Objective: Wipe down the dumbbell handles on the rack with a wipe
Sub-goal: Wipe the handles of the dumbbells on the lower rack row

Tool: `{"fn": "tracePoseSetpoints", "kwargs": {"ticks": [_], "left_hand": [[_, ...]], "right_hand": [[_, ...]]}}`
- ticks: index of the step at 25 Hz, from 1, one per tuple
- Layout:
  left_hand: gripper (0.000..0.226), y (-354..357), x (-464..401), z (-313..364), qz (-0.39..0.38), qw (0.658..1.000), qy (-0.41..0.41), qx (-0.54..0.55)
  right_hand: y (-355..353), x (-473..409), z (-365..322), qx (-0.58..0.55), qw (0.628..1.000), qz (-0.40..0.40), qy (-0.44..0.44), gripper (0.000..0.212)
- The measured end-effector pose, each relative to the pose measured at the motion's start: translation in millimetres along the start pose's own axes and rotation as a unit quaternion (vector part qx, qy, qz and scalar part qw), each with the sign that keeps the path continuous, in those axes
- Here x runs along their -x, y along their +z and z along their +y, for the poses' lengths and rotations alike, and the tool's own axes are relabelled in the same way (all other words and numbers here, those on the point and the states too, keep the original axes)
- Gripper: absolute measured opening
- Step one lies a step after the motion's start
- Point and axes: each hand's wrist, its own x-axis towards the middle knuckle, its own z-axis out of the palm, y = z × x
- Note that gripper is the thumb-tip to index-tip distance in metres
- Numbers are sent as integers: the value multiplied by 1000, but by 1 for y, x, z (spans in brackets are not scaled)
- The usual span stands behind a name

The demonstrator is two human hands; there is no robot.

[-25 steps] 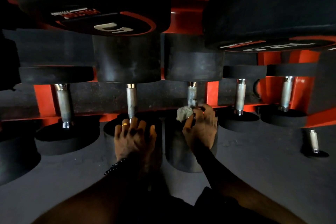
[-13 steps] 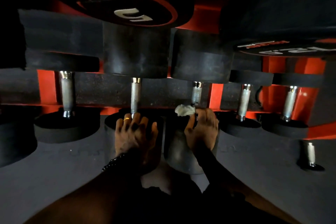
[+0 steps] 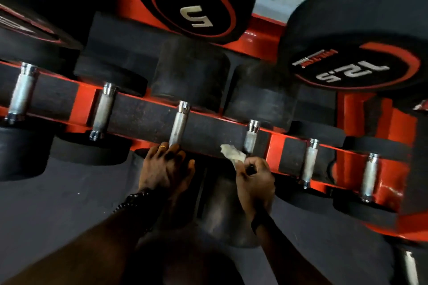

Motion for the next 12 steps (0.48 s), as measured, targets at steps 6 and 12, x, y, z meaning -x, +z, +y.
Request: {"fn": "tracePoseSetpoints", "kwargs": {"ticks": [6,12], "left_hand": [[38,0,4,5,45,999,16,11],[46,4,17,10,69,998,-9,1]], "right_hand": [[-3,-6,7,-4,999,-39,-4,11],[-16,-4,11,-233,966,-115,16,17]]}}
